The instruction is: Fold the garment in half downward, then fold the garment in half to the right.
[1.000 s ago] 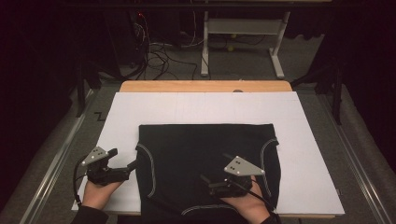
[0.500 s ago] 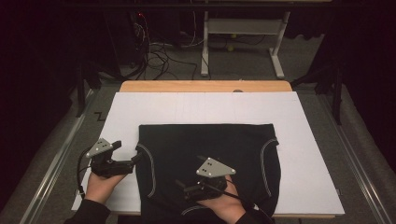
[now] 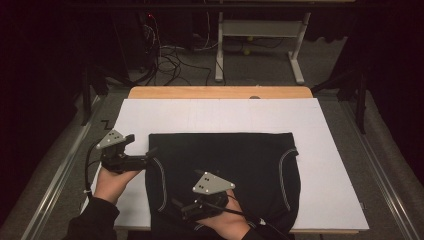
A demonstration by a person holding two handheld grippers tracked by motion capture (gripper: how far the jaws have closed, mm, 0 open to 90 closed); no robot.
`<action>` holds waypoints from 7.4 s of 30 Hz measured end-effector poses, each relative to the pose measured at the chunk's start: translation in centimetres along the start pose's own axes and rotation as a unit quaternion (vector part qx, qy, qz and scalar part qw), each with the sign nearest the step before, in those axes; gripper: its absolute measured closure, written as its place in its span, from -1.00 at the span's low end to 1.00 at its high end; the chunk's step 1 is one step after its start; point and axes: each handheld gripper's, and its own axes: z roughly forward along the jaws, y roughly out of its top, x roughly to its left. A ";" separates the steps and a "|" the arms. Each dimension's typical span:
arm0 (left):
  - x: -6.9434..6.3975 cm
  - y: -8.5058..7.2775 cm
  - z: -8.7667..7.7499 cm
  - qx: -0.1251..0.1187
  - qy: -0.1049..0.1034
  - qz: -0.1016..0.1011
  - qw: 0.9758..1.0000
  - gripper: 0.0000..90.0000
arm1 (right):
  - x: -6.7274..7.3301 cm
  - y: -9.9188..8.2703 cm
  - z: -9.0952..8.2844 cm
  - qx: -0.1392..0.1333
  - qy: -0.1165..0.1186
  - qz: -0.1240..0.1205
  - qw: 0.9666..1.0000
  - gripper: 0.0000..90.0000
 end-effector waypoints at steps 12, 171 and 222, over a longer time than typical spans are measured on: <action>2.4 1.3 2.4 0.013 0.002 -0.001 1.000 -1.00 | 0.9 -0.1 0.7 0.009 0.024 0.001 1.000 -1.00; 4.0 2.1 6.2 0.002 0.068 -0.100 0.993 0.66 | 4.9 3.8 1.5 0.021 -0.014 -0.028 0.999 0.66; 5.5 2.6 2.3 0.021 0.117 -0.101 0.988 0.66 | 6.5 4.5 3.3 -0.006 0.015 -0.029 0.999 0.65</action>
